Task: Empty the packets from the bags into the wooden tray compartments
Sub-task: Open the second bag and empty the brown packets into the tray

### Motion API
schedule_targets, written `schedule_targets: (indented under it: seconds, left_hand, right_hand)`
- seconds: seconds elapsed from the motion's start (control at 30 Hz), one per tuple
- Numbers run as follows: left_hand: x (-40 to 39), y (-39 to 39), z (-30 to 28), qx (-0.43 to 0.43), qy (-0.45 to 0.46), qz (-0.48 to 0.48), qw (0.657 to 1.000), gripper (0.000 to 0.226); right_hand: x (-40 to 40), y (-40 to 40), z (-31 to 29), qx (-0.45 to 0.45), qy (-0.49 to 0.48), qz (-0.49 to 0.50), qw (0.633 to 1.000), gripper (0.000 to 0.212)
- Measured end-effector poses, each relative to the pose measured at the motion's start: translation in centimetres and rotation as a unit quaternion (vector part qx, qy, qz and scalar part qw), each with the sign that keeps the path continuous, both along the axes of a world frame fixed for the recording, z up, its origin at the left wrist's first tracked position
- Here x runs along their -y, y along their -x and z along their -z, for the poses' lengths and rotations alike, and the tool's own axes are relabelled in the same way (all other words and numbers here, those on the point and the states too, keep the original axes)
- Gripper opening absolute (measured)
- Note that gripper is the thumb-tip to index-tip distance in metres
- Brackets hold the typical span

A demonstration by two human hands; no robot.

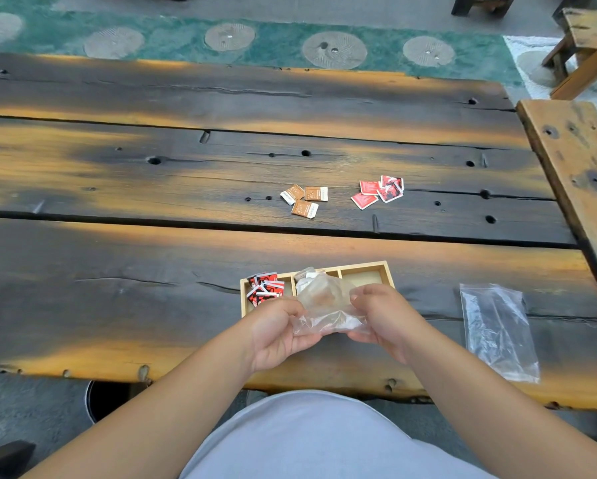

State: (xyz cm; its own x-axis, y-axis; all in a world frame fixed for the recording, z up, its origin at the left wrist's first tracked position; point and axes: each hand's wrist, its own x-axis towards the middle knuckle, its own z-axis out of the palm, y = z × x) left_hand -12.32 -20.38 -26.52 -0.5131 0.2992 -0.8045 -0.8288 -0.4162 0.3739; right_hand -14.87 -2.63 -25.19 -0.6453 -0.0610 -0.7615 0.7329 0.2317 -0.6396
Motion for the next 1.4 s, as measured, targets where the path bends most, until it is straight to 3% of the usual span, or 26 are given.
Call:
schedule_targets:
  seconds: [0.4, 0.63, 0.7, 0.83, 1.0, 1.1, 1.27, 1.4]
  left_hand:
    - [0.5, -2.0, -0.6, -0.036, -0.039, 0.007, 0.999, 0.036]
    - [0.9, -1.1, 1.5, -0.040, 0.008, -0.057, 0.998, 0.039]
    - [1.0, -0.5, 1.9, -0.040, 0.019, -0.045, 0.998, 0.047]
    - [1.4, 0.2, 1.6, -0.075, 0.067, -0.020, 0.995, 0.041]
    - [1.9, 0.7, 1.4, -0.141, 0.126, -0.016, 0.982, 0.019]
    - [2.1, 1.0, 1.0, -0.165, 0.132, -0.008, 0.977, 0.008]
    - [1.0, 1.9, 0.9, -0.181, 0.140, 0.025, 0.973, 0.013]
    - [-2.1, 2.7, 0.4, -0.183, 0.131, 0.031, 0.974, 0.013]
  right_hand:
    - [-0.8, -2.0, 0.2, -0.019, 0.010, 0.011, 1.000, 0.024]
    - [-0.6, -3.7, 0.5, -0.070, 0.040, -0.023, 0.996, 0.035]
    - [-0.6, -4.3, 0.7, -0.079, 0.043, -0.039, 0.995, 0.047]
    - [-0.6, -5.5, 1.6, -0.092, 0.047, -0.050, 0.993, 0.054]
    - [-0.2, -6.8, 2.2, -0.072, 0.061, 0.021, 0.995, 0.031]
    - [-0.5, -7.8, 2.6, -0.080, 0.034, 0.033, 0.996, 0.005]
    - [-2.2, -9.2, 3.5, -0.103, 0.013, 0.074, 0.992, 0.033]
    - [-5.1, -10.1, 3.9, -0.121, -0.004, 0.099, 0.988, 0.039]
